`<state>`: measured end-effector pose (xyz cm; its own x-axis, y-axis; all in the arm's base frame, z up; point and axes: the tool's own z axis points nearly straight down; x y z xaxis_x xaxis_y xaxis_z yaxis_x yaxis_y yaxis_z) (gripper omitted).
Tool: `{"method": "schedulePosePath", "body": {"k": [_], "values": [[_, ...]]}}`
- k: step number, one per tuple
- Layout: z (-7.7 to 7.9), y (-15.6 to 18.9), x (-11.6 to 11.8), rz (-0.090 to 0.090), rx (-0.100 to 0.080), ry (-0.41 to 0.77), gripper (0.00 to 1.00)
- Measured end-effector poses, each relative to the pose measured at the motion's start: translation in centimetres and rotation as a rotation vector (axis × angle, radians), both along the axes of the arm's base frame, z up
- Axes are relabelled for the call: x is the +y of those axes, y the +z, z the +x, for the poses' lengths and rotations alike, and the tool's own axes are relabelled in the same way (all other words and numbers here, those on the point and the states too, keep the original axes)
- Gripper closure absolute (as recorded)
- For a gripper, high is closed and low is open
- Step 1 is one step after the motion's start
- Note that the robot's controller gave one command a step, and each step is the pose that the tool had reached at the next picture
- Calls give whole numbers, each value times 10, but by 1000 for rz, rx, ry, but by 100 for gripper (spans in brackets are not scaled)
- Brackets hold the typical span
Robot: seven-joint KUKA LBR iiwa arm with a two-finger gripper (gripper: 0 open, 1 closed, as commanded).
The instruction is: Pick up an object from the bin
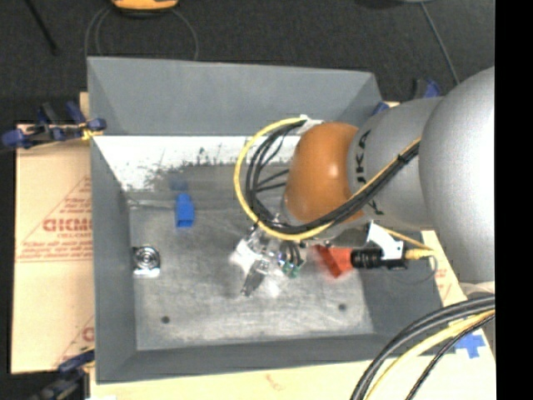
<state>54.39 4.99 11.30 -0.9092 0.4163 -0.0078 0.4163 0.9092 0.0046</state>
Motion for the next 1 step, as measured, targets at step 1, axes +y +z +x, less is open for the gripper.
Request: {"method": "schedulePosePath", "body": {"k": [1], "values": [[15,2,4,-3,5,40,0]]}}
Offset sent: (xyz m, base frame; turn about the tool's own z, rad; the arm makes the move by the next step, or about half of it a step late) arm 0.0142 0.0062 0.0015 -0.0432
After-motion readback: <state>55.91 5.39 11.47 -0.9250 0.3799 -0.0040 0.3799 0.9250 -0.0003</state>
